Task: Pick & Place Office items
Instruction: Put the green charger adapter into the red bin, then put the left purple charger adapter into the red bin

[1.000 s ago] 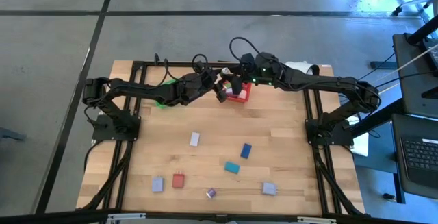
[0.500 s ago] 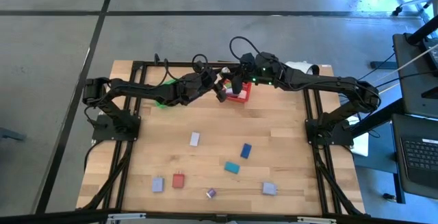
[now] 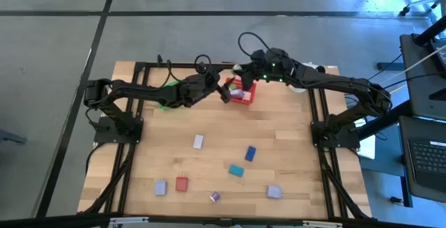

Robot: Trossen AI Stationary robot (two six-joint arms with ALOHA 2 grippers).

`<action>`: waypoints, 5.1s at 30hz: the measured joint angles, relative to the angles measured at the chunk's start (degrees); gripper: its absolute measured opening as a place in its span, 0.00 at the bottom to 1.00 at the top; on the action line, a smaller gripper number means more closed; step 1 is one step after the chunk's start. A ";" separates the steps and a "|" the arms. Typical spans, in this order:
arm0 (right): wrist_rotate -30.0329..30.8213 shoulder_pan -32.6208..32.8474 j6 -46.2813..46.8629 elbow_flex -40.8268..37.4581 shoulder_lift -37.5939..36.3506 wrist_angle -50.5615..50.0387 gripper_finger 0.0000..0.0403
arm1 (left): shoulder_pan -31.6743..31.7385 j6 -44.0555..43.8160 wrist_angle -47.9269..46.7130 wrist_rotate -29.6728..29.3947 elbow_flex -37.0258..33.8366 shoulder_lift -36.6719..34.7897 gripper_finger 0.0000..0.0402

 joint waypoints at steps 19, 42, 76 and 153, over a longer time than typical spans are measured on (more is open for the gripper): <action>6.08 -2.74 -2.45 0.02 12.31 -17.11 0.33 | -0.83 -8.95 -3.78 0.01 0.00 -6.54 0.73; 5.71 -2.87 -0.57 0.09 21.27 -17.48 0.59 | -6.24 -17.32 -26.10 0.83 0.00 -25.47 0.73; 6.69 3.39 2.08 0.09 0.93 -23.97 0.80 | -50.13 -119.90 -65.24 34.05 -17.92 -22.52 0.73; -8.16 8.60 -3.25 0.07 1.16 -14.28 0.80 | -12.67 -27.63 -15.36 10.57 -14.05 -23.93 0.51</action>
